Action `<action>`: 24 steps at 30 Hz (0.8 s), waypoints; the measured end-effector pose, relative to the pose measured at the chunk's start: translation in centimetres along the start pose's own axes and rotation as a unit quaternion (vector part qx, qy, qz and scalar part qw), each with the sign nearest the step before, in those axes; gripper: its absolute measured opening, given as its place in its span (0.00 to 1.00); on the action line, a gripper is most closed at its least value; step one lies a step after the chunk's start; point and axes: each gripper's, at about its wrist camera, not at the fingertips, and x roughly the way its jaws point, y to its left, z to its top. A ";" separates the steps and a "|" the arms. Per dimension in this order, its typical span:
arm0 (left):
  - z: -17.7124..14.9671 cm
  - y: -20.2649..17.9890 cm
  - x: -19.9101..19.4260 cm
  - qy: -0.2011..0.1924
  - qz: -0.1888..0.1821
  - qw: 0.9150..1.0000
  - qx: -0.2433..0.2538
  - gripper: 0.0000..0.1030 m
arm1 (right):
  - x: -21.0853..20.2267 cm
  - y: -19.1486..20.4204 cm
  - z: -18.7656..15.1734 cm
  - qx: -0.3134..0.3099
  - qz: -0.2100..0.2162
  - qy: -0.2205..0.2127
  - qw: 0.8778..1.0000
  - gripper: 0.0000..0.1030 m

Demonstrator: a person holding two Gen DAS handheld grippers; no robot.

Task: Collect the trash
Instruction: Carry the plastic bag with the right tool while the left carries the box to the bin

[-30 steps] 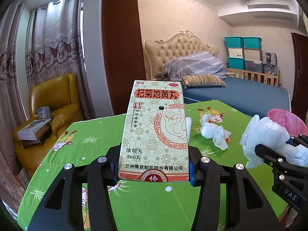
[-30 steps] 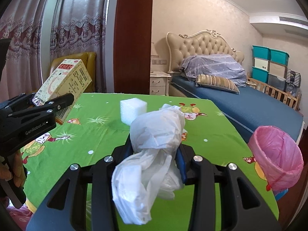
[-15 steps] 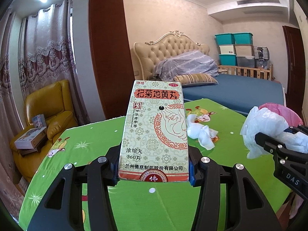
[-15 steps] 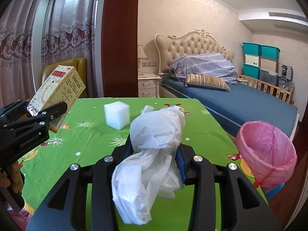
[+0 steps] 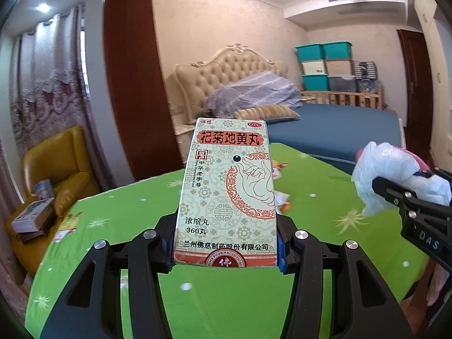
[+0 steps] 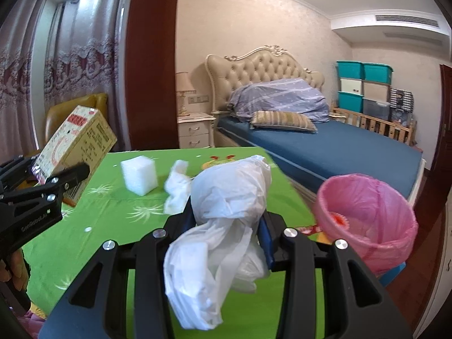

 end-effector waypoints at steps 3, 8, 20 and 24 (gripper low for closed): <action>0.4 -1.9 0.7 0.007 -0.028 1.000 0.007 0.46 | -0.2 -2.0 0.0 0.005 -0.020 -0.003 1.000 0.38; 1.0 -5.4 2.4 0.022 -0.091 0.996 0.017 0.46 | -0.7 -5.8 -0.2 0.008 -0.060 -0.006 0.998 0.38; 5.3 -14.9 8.1 0.050 -0.241 0.969 0.021 0.46 | 0.6 -16.2 -1.2 0.022 -0.142 0.010 0.990 0.38; 7.1 -18.4 11.1 0.072 -0.282 0.957 0.021 0.46 | 2.1 -19.2 -1.6 0.024 -0.163 0.018 0.986 0.38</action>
